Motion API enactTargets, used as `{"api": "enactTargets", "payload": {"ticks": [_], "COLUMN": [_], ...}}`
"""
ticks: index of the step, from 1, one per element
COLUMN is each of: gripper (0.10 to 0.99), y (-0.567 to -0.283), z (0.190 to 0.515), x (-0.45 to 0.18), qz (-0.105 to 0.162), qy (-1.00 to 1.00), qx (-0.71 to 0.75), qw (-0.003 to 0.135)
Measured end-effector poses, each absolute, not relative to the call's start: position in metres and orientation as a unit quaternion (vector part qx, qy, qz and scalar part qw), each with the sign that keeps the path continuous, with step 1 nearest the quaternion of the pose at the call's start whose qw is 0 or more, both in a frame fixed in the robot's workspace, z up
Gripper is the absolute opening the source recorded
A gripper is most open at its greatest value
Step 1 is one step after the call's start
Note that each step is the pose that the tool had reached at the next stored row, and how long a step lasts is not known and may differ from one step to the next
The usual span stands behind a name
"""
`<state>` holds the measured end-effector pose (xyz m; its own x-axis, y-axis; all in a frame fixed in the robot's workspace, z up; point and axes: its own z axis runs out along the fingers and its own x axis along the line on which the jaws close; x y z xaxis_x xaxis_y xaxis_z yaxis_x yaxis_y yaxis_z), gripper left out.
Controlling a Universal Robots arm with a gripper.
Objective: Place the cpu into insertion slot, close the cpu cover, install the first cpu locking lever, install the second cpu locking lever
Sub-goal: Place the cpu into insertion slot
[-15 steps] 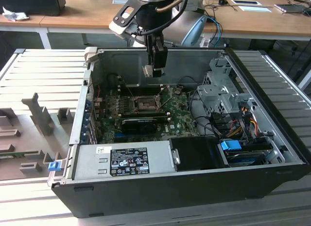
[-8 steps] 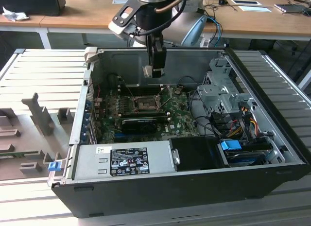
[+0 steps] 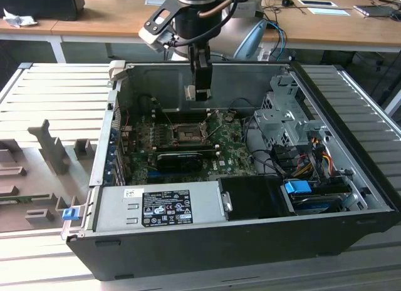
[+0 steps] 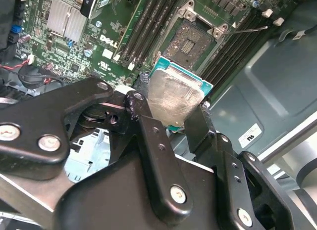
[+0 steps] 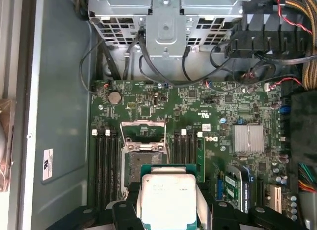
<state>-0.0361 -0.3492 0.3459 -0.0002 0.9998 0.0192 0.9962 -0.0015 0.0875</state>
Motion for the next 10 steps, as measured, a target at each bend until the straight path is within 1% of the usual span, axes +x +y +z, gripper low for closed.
{"api": "enactTargets", "payload": {"ticks": [10], "gripper": [0.529], "y": [-0.3492], "z": [0.3441], "x": [-0.0361], "qz": [0.037], "qy": [0.687], "qx": [0.725], "qw": [0.025]}}
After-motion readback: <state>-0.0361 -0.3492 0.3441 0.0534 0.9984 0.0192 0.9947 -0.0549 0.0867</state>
